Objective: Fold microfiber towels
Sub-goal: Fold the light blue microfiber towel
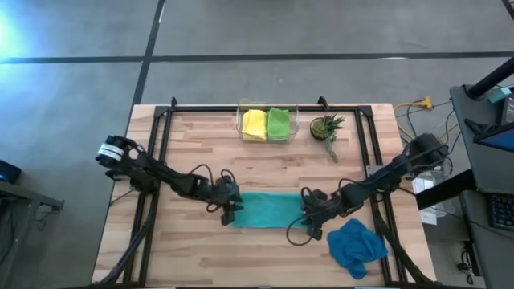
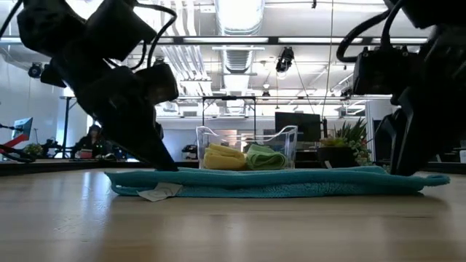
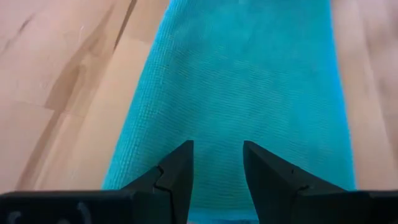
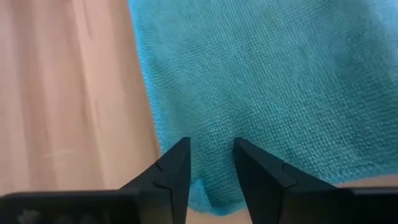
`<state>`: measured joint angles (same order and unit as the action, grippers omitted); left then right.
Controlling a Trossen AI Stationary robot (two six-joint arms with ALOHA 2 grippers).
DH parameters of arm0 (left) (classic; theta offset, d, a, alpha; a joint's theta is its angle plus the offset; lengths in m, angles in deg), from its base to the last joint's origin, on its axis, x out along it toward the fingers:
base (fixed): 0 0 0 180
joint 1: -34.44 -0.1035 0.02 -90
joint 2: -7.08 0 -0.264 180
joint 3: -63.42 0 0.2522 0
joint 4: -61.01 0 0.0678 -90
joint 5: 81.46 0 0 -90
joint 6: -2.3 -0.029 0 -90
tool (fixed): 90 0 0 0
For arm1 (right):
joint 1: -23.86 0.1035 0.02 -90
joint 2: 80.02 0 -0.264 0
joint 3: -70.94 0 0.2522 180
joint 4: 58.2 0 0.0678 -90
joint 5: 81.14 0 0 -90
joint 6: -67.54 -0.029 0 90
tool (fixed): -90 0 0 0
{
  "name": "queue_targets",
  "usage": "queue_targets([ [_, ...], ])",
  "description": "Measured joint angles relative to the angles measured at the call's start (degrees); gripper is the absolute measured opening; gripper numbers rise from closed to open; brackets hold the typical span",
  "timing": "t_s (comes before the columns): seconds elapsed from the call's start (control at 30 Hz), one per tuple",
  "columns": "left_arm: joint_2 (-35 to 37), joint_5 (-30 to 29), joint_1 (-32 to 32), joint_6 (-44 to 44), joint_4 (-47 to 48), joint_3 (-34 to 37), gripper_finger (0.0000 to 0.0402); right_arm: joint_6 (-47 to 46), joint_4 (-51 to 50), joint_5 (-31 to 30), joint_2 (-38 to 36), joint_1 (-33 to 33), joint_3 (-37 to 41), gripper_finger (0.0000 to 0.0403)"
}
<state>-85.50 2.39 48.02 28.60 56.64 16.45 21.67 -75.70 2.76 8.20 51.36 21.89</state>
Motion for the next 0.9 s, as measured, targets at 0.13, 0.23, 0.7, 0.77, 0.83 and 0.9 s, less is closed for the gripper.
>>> queue_targets([
  [0.13,0.39,-0.53,-0.16,-0.13,-0.11,0.02,0.0123,-0.23,-1.50,-0.12,-3.68,0.00,0.01,0.0116],
  [0.23,2.40,-0.87,-0.49,-0.61,-0.44,-0.04,0.0115,-0.72,-3.06,-1.20,-7.45,0.00,0.02,0.0118],
  [0.7,1.48,10.25,-9.73,-12.30,8.55,-7.58,0.0005,-12.50,-0.22,-3.00,-7.59,0.02,-0.09,0.0103],
  [0.77,1.02,10.16,-11.40,-13.33,9.12,-8.03,0.0005,-17.42,-0.43,-2.91,-5.80,0.31,-0.09,0.0103],
  [0.83,1.01,10.13,-12.62,-13.40,10.61,-8.42,0.0005,-23.43,-1.90,-2.55,-3.84,0.72,-0.08,0.0102],
  [0.9,1.01,10.33,-13.05,-13.44,10.94,-8.62,0.0006,-27.27,-1.91,-2.51,-1.90,1.08,-0.04,0.0102],
])
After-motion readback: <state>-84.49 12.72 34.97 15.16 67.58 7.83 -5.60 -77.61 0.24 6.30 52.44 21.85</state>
